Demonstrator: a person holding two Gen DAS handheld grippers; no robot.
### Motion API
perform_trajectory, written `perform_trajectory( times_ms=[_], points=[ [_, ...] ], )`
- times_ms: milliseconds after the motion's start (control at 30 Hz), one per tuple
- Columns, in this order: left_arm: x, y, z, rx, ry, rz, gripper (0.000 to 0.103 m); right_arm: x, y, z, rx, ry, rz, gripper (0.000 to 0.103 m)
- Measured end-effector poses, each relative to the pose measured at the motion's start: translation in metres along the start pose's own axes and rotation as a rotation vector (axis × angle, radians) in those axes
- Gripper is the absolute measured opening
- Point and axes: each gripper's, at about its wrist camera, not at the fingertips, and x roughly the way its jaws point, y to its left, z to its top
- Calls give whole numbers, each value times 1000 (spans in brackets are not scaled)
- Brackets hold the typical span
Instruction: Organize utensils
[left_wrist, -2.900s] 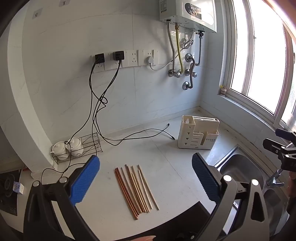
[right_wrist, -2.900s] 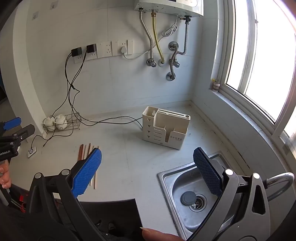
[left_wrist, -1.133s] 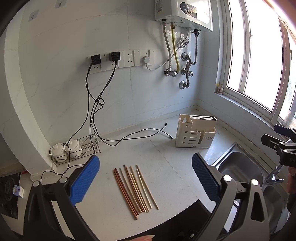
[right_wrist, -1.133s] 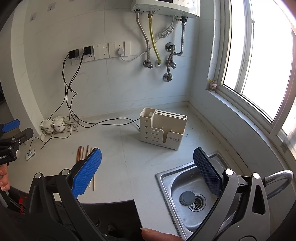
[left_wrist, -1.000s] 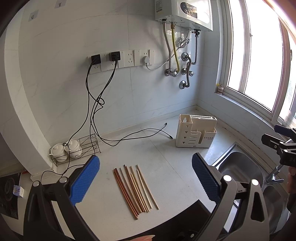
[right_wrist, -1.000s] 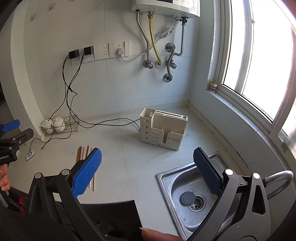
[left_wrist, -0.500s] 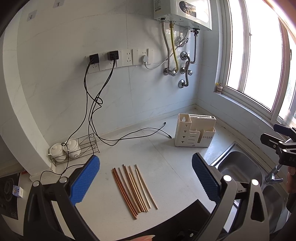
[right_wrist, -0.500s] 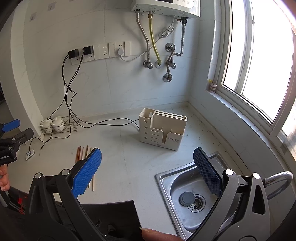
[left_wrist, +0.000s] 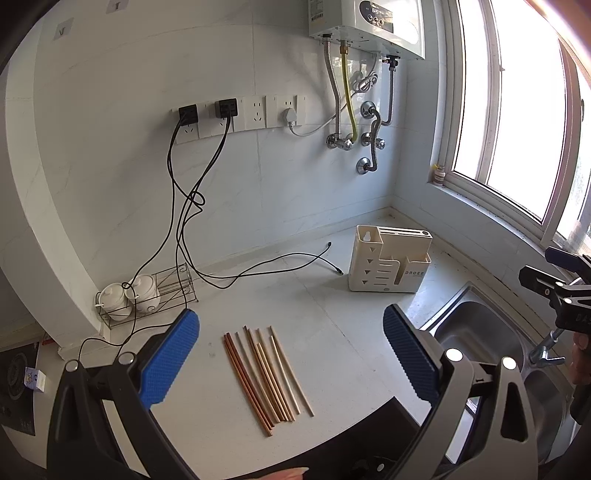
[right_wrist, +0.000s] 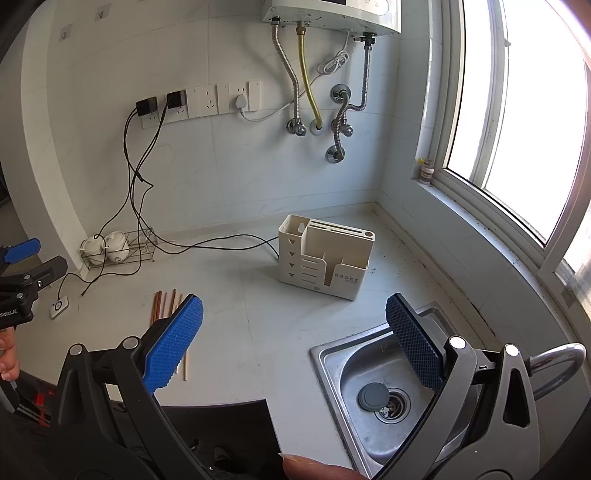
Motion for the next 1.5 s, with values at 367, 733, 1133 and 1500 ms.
perform_trajectory(
  times_ms=[367,733,1133,1500],
  points=[
    [14,36,-9,-68,59,42,98,21,27,11,-21,11,29,95],
    [13,93,-17,-107,66,80,98,44,91,26,-72,4,86,95],
    [28,127,-19,-193,91,163,98,89,127,42,-122,19,191,95],
    [81,123,-26,-345,174,228,98,169,126,53,-165,40,270,95]
  ],
)
